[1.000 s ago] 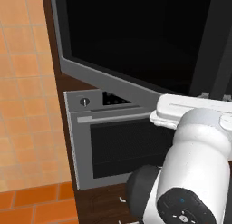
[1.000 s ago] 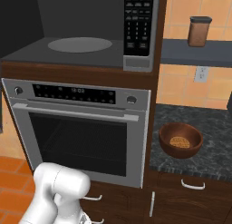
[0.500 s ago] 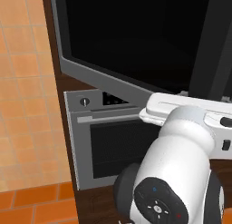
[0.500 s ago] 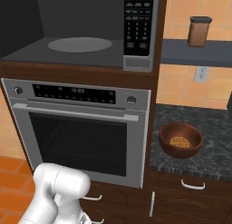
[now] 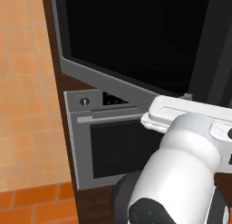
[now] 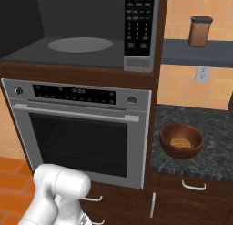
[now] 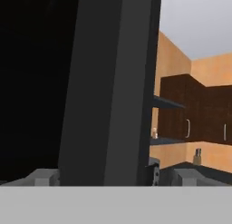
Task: Open the microwave, place the bowl with waffle inside the microwave, then close the microwave door and turn it on.
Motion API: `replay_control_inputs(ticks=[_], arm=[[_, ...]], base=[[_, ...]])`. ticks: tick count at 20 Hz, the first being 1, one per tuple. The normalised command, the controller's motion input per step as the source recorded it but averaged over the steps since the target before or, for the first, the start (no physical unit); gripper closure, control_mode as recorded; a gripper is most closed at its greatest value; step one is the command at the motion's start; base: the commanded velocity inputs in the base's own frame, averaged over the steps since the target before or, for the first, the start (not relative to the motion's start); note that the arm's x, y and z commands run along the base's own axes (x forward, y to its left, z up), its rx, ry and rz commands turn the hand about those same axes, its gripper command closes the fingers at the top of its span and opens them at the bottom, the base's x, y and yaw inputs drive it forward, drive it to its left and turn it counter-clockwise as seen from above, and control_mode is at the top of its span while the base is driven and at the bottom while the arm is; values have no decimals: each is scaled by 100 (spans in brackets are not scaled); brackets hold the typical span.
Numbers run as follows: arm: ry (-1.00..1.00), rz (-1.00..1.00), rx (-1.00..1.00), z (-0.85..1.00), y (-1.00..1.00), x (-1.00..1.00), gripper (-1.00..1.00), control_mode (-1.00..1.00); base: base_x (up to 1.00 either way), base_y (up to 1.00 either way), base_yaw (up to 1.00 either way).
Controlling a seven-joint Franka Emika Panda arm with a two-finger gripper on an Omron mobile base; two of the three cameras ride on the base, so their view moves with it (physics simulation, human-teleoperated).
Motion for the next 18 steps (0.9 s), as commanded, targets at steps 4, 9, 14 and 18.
replay_control_inputs(ticks=[4, 9, 14, 18], arm=[[-11, 0, 0, 1, 7, -86, -100, -100], [0, 20, 15, 1, -54, -10, -100, -100], [15, 56, 35, -16, -46, -7, -100, -100], [19, 78, 35, -20, -1, 0, -100, -100]], base=[[0, 0, 0], [0, 0, 0], [0, 0, 0], [0, 0, 0]])
